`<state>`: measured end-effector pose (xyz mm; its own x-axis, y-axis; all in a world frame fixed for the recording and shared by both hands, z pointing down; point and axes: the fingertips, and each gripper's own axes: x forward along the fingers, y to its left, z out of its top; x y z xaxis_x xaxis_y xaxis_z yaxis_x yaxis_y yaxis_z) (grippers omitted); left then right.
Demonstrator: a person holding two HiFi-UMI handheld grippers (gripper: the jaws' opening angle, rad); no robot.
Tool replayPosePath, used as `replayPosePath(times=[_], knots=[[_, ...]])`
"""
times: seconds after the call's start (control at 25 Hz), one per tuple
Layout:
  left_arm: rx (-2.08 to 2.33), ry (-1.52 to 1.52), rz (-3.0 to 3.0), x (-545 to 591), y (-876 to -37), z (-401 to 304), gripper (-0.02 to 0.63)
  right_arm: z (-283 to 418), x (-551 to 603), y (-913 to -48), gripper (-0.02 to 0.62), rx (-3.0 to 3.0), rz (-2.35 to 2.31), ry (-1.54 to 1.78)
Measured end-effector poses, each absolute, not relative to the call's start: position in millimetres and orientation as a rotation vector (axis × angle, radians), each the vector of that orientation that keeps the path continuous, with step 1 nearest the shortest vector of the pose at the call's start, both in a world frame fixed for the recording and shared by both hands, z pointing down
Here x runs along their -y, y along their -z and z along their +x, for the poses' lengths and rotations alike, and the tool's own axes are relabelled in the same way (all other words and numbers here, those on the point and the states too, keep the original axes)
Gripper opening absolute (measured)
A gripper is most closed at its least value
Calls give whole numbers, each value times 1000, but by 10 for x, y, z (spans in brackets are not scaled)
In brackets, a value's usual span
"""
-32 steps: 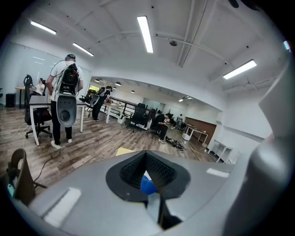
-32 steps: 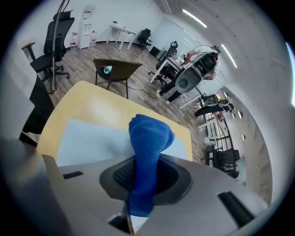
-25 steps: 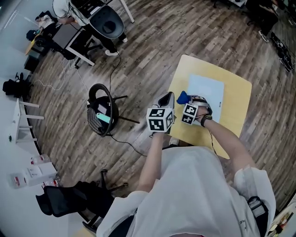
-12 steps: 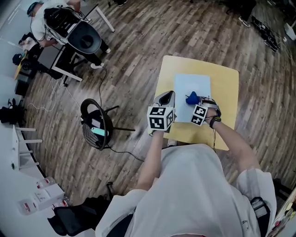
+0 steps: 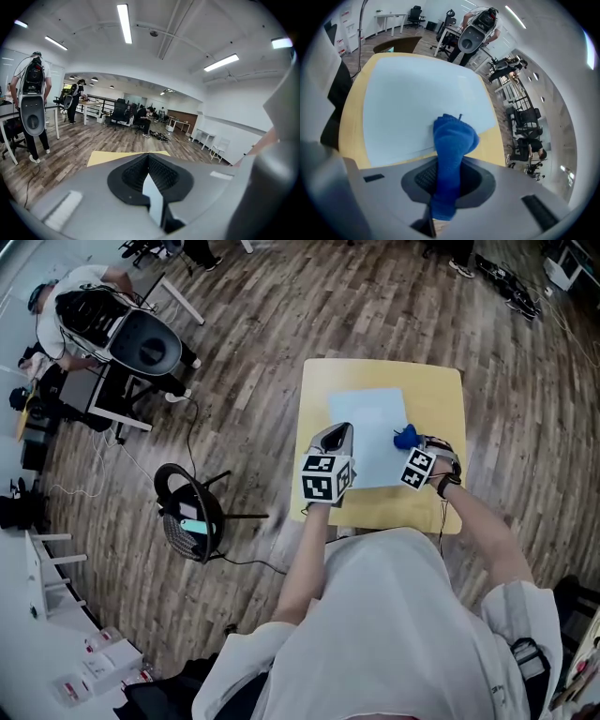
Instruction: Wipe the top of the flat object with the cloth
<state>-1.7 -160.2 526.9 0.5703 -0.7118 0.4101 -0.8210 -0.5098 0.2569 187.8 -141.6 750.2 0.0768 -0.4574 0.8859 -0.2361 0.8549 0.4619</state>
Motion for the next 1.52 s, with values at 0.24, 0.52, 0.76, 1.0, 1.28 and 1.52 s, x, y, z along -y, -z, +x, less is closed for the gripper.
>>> replayPosePath(times=[0.24, 0.52, 0.76, 1.0, 1.28, 1.52], knots=[[1354, -326, 2295, 1557, -5308, -407, 11, 1242, 1527, -7270, 64, 1624, 520, 266], [1542, -273, 2131, 1384, -5374, -1223, 11, -153, 1369, -7233, 64, 1777, 335, 398], [1638, -242, 2042, 1185, -5433, -1576, 11, -755, 1253, -7366, 64, 1793, 240, 453], [1627, -222, 2041, 1146, -5450, -1546, 11, -545, 1181, -7535, 64, 1759, 228, 430], [1520, -248, 2127, 1295, -5480, -1141, 11, 201, 1225, -7581, 64, 1709, 337, 331], [1399, -267, 2229, 1419, -5409, -694, 11, 1029, 1190, -7582, 65, 1620, 444, 253]])
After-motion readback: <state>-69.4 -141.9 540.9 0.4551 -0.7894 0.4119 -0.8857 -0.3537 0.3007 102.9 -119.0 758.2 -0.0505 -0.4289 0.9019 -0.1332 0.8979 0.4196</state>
